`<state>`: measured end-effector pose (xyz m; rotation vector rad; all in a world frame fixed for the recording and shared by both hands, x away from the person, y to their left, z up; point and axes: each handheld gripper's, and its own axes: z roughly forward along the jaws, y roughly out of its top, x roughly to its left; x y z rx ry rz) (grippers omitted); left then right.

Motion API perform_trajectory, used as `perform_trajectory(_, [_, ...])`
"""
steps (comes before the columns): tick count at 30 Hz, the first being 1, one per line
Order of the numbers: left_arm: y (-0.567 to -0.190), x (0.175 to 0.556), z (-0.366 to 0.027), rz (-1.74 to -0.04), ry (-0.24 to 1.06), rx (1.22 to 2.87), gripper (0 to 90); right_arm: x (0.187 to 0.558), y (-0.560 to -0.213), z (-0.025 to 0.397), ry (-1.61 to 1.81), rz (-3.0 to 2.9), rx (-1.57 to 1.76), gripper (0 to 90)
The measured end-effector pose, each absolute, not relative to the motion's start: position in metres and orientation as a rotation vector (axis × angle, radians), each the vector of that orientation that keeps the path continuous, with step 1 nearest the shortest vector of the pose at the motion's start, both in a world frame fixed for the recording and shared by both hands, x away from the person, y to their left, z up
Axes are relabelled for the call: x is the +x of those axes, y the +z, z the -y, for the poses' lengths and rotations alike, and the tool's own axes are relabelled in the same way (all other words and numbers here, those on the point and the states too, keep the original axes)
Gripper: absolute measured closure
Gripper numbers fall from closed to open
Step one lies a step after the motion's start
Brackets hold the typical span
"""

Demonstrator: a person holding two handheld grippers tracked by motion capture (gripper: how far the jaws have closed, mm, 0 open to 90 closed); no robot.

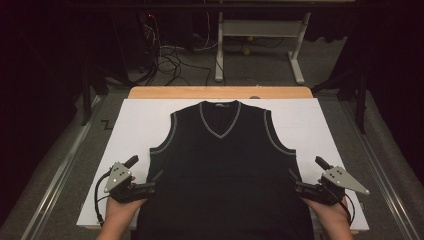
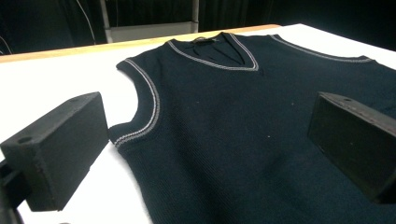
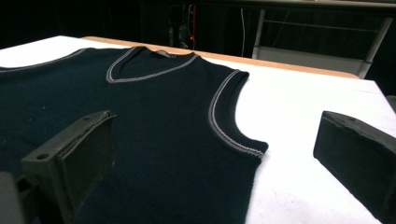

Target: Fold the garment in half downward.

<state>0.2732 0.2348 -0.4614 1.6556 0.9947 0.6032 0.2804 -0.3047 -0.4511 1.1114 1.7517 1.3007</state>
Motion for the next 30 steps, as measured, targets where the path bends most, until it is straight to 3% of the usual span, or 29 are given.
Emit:
perform_trajectory(15, [-0.4622, 0.2726, -0.2387, -0.983, 0.630, 1.638, 0.0, 0.2797, -0.4471, 0.3086, 1.292, -1.734, 1.098, 0.1])
perform_trajectory(30, [-0.4620, 0.2774, -0.2386, -1.027, 0.568, 1.671, 0.0, 0.2812, -0.4483, 0.3066, 1.272, -1.756, 1.103, 0.1])
